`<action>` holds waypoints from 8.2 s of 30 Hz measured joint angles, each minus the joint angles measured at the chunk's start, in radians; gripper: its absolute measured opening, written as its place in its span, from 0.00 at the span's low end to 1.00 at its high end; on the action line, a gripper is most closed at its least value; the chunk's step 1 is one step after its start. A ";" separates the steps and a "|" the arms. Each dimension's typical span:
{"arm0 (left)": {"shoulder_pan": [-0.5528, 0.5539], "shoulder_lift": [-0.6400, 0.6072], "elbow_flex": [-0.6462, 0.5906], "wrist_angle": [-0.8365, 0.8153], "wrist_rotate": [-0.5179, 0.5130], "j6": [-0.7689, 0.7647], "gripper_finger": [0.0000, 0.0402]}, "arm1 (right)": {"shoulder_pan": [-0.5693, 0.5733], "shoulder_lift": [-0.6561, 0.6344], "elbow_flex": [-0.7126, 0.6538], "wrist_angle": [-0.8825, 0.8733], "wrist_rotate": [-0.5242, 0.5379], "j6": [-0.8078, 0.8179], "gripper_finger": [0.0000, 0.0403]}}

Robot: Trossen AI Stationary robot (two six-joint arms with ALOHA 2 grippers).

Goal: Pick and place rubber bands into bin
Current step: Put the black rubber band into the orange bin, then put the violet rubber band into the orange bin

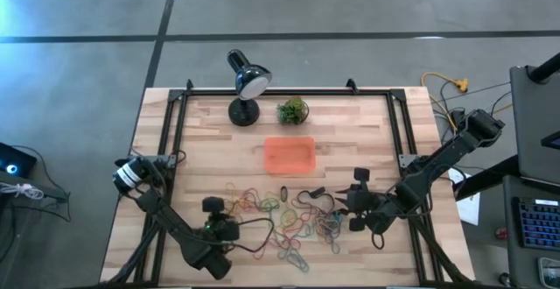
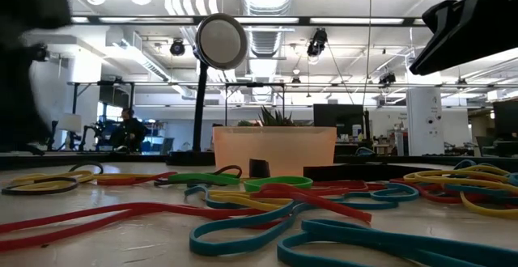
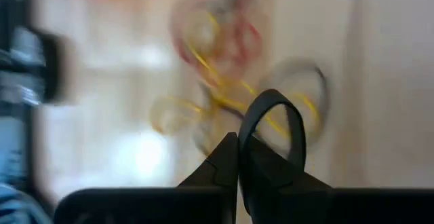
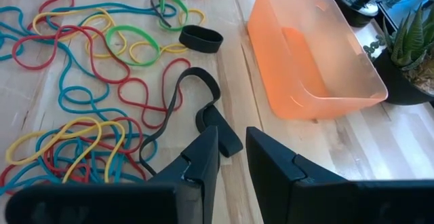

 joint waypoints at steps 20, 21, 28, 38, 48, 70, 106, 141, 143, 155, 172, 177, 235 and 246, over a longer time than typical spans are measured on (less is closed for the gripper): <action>0.520 -0.012 0.109 0.559 -0.459 0.957 0.00 | 0.000 0.000 0.000 0.001 0.002 -0.026 0.18; 0.550 -0.012 0.109 0.616 -0.406 1.014 0.00 | 0.000 0.000 0.000 0.001 0.002 -0.026 0.18; 0.686 -0.012 0.109 0.733 -0.322 1.110 0.00 | 0.000 0.001 0.000 0.000 0.002 -0.027 0.18; 0.691 -0.012 0.111 0.738 -0.316 1.115 0.11 | 0.000 0.009 -0.027 0.004 0.002 -0.025 0.18; 0.698 -0.012 0.114 0.730 -0.110 1.110 0.19 | 0.000 0.008 -0.025 0.012 0.002 -0.023 0.18; 0.680 -0.069 0.125 0.631 -0.035 1.046 0.19 | 0.000 0.008 -0.031 0.031 0.000 -0.021 0.18; 0.091 -0.155 -0.052 0.460 -0.536 0.639 0.19 | -0.093 0.399 0.065 0.035 -0.058 0.080 0.18; 0.097 -0.159 -0.055 0.478 -0.601 0.716 0.19 | -0.199 0.354 0.079 -0.056 -0.184 0.108 0.18; 0.097 -0.159 -0.055 0.479 -0.600 0.716 0.19 | -0.200 0.361 0.078 -0.056 -0.184 0.109 0.18; 0.097 -0.158 -0.055 0.481 -0.594 0.716 0.19 | -0.211 0.377 0.065 -0.057 -0.192 0.139 0.18; 0.097 -0.157 -0.055 0.482 -0.594 0.716 0.19 | -0.238 0.373 0.059 -0.044 -0.263 0.144 0.03; 0.097 -0.157 -0.056 0.481 -0.594 0.717 0.19 | -0.229 0.373 0.071 -0.054 -0.254 0.142 0.02; 0.097 -0.157 -0.063 0.470 -0.587 0.717 0.19 | -0.753 0.419 0.469 -0.012 -0.443 -0.572 0.07; 0.097 -0.157 -0.066 0.470 -0.587 0.716 0.19 | -0.755 0.416 0.472 -0.010 -0.490 -0.553 0.27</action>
